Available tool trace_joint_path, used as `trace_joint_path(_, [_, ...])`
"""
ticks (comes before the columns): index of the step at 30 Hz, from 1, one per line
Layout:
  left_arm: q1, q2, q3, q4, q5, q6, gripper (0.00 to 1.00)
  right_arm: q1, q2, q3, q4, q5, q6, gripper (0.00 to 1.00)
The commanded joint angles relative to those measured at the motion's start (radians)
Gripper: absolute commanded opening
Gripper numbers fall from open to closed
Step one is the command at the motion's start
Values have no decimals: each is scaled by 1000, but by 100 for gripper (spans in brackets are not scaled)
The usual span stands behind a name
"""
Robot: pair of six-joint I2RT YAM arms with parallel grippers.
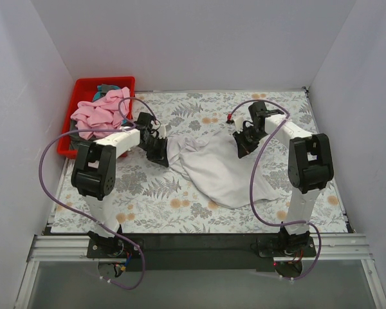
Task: Fold and stack the t-shirts
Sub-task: Flatten the tshirt out
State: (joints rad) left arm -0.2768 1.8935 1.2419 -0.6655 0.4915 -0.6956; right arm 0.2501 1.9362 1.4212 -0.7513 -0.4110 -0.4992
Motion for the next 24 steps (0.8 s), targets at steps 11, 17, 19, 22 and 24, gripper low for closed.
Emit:
trace_joint_path(11, [97, -149, 154, -5, -57, 8, 0, 221, -212, -152, 4, -146, -15, 1])
trace_joint_path(17, [108, -137, 151, -6, -53, 5, 0, 394, -256, -200, 1, -254, 19, 2])
trace_joint_path(19, [108, -125, 154, -19, -18, 14, 0, 359, -250, -164, 0, -276, 42, 25])
trace_joint_path(22, [108, -129, 157, -49, 42, 36, 14, 214, -234, -65, 1, -325, 88, 61])
trace_joint_path(24, [108, -142, 146, -46, 58, 39, 38, 111, -198, -13, 3, -319, 119, 62])
